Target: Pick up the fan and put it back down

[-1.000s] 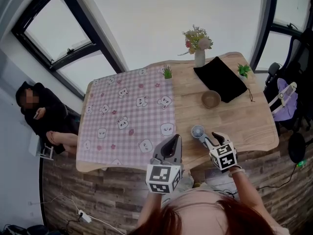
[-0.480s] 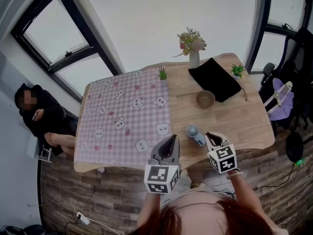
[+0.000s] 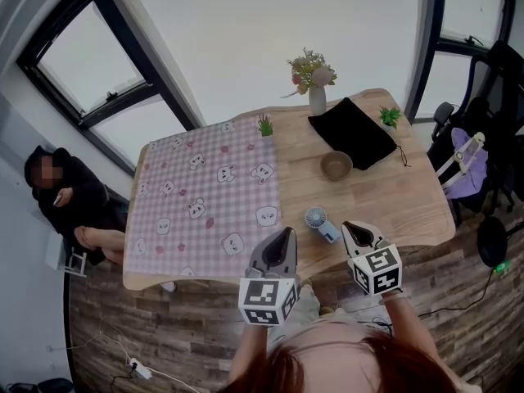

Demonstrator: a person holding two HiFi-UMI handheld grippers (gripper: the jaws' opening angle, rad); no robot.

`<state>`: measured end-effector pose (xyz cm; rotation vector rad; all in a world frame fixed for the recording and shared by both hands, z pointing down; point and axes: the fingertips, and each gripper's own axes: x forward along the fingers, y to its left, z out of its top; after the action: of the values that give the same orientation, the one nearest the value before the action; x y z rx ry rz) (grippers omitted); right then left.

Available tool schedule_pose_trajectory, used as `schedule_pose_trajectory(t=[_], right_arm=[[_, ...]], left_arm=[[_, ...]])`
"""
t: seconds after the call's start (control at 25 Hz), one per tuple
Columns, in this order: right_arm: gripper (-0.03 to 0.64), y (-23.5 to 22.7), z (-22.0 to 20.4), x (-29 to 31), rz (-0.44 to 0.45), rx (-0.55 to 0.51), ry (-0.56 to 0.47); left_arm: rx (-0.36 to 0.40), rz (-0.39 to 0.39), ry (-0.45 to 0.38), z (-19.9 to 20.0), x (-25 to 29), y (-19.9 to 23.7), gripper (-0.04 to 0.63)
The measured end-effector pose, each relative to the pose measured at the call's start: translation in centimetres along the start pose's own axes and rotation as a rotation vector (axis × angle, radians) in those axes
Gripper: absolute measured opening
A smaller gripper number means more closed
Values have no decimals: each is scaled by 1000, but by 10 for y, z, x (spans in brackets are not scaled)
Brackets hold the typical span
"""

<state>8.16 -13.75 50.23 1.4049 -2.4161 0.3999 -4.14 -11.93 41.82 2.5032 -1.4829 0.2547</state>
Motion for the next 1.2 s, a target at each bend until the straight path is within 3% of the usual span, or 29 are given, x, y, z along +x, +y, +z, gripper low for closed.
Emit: schedule_pose_trajectory(t=[0.56, 1.2], right_arm=[[0, 5, 31, -47, 24, 91, -144], [0, 15, 52, -95, 25, 58, -289]], left_arm=[[8, -3, -1, -3, -9, -23, 11], [29, -4, -18, -1, -29, -50, 11]])
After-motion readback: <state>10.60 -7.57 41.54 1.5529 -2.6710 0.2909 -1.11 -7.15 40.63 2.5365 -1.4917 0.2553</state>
